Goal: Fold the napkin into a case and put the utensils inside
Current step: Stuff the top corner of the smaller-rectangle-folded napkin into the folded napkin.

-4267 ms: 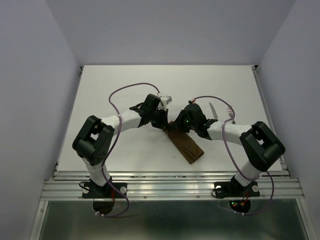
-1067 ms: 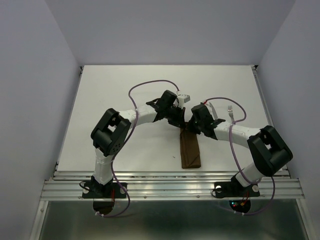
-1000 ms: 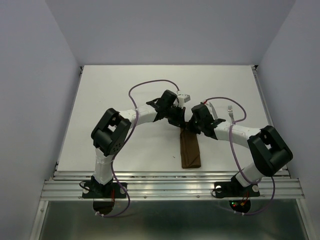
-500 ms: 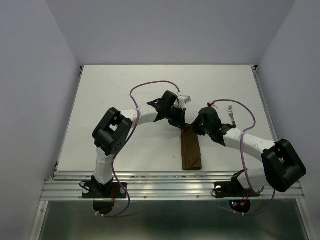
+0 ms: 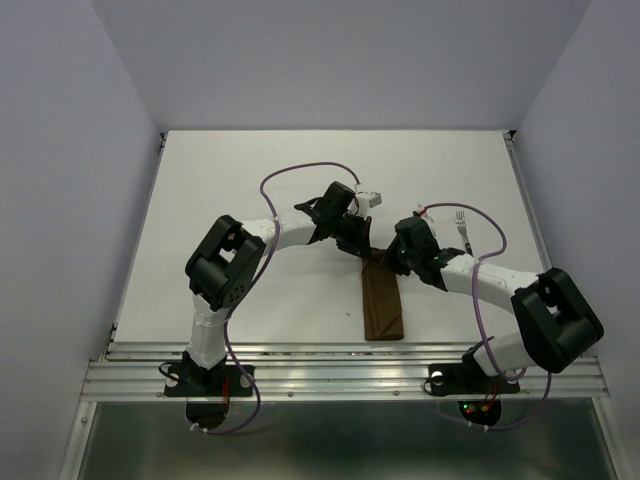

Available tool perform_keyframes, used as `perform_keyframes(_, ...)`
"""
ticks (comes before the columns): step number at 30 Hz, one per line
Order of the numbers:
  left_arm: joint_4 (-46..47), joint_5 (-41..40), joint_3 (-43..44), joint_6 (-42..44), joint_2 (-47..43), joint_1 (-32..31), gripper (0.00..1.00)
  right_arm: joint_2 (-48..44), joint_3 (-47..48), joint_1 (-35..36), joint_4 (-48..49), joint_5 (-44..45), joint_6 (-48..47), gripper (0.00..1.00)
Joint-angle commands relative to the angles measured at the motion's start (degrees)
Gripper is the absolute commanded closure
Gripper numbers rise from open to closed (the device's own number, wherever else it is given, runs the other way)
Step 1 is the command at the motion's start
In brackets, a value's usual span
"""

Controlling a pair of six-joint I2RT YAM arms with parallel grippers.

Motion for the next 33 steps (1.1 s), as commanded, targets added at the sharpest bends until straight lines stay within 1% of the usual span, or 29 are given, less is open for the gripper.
perform_keyframes(1,-0.1,1.0,2.2,0.7,-0.9,-0.2,1.0,-1.3,-1.5,-0.3,-0.2,-0.8,1.3,0.99)
perform_keyframes(5,-0.1,1.0,2.2,0.6,-0.8,-0.2,1.0,-1.0,-5.3,-0.3,1.4,-4.4,2.0,0.99)
perform_keyframes(9,0.5,1.5,1.0,0.3,-0.8,-0.3,1.0,-0.4,-7.0,-0.3,1.4,-5.4,2.5,0.99)
perform_keyframes(11,0.7,1.5,0.6,0.2,-0.8,-0.3,1.0,-1.1,-7.0,-0.3,1.5,-4.5,2.6,0.99)
perform_keyframes(15,0.5,1.4,0.7,0.4,-0.9,-0.2,1.0,-3.7,-5.0,-0.3,1.2,-1.3,1.8,0.99)
perform_keyframes(17,0.4,1.4,1.0,0.5,-1.0,-0.2,1.0,-3.4,-2.9,-0.3,0.5,0.1,1.1,0.99)
perform_keyframes(23,0.0,1.5,1.5,0.8,-0.9,-0.2,1.0,0.9,0.3,-0.3,0.3,0.9,0.8,0.99)
perform_keyframes(33,-0.1,2.1,1.6,1.2,-0.7,-0.2,1.0,5.0,4.6,-0.9,0.4,1.7,-0.7,0.99)
